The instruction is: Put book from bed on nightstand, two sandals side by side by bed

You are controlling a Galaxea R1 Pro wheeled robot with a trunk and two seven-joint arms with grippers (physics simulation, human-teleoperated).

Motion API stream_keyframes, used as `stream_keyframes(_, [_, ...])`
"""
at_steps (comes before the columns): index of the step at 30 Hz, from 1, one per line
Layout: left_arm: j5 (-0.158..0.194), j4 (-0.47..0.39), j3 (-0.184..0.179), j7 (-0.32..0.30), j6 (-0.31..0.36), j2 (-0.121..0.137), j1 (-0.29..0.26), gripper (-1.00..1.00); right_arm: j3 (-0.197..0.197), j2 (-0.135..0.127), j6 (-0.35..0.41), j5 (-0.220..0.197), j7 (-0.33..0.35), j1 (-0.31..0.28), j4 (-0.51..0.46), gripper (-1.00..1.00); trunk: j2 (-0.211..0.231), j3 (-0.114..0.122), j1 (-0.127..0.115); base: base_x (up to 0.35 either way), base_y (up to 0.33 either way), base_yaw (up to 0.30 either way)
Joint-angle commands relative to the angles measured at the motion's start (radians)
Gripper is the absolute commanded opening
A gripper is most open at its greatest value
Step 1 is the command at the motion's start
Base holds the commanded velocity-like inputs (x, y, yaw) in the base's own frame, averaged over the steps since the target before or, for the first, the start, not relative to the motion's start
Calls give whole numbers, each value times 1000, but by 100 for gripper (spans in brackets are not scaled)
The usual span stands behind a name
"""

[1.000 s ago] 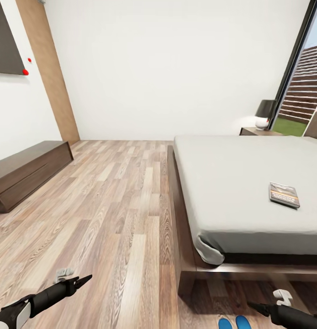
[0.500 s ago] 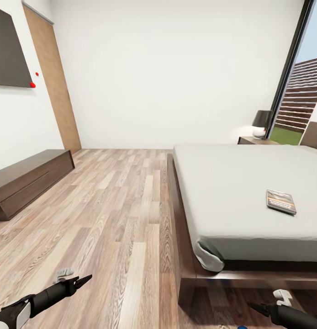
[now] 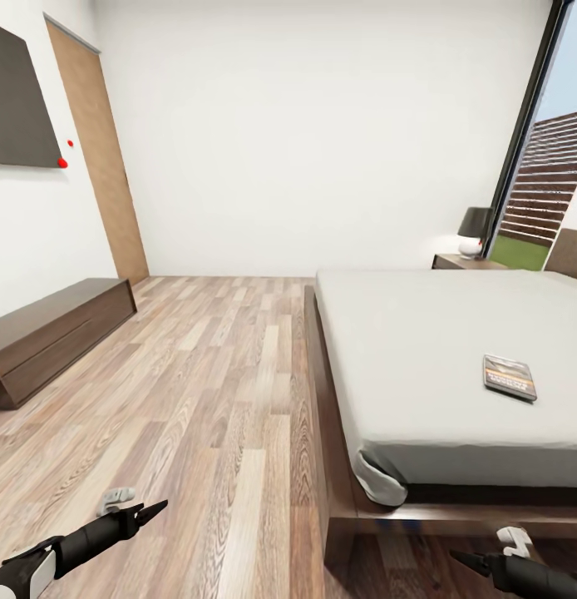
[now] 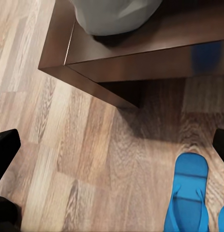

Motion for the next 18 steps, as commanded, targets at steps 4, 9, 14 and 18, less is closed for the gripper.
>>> stream_keyframes(4, [-10,0,9,-4,-1,0,-1,100,-3,0,9,-1,4,0,0,100,14,5,-8,0,0,0])
stream_keyframes(9, [-10,0,9,-4,-1,0,-1,100,-3,0,9,-1,4,0,0,100,14,5,-8,0,0,0])
stream_keyframes(14, [-10,0,9,-5,-1,0,-1,100,-3,0,9,-1,4,0,0,100,14,5,-8,0,0,0])
stream_keyframes(18, [-11,0,9,-7,-2,0,-1,100,-3,1,9,-1,4,0,0,100,21,8,-12,0,0,0])
